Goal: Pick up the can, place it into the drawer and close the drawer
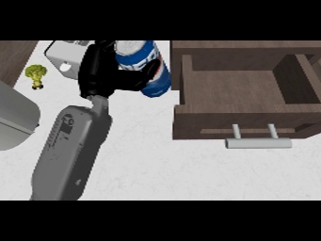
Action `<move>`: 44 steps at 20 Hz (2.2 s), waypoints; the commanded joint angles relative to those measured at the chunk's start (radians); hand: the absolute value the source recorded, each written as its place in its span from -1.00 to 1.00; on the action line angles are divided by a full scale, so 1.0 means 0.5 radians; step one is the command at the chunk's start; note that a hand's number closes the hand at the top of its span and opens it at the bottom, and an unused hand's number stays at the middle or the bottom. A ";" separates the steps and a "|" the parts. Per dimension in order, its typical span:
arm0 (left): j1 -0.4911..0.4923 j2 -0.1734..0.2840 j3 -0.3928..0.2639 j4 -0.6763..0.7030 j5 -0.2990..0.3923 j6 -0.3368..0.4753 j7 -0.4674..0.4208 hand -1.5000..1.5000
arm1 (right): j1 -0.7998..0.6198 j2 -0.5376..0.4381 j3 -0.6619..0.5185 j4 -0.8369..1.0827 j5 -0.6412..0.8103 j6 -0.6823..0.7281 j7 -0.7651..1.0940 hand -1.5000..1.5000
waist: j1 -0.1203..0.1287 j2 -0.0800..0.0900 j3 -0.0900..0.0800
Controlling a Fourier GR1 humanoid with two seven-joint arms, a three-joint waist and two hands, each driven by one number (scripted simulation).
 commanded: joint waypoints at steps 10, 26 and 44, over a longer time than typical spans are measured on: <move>-0.651 -0.003 -0.258 0.485 0.152 0.475 0.018 1.00 | -0.022 -0.086 -0.074 -0.006 -0.147 -0.026 0.071 -1.00 | -0.037 0.006 0.000; -1.265 -0.003 -0.423 1.181 0.606 0.666 -0.208 1.00 | -0.007 -0.023 0.079 -0.029 -0.007 -0.034 0.005 -1.00 | -0.098 0.016 0.001; -1.413 -0.003 -0.773 1.661 1.150 0.614 -0.475 1.00 | -0.232 -0.120 0.116 0.052 0.043 -0.122 0.077 -1.00 | -0.137 0.038 0.003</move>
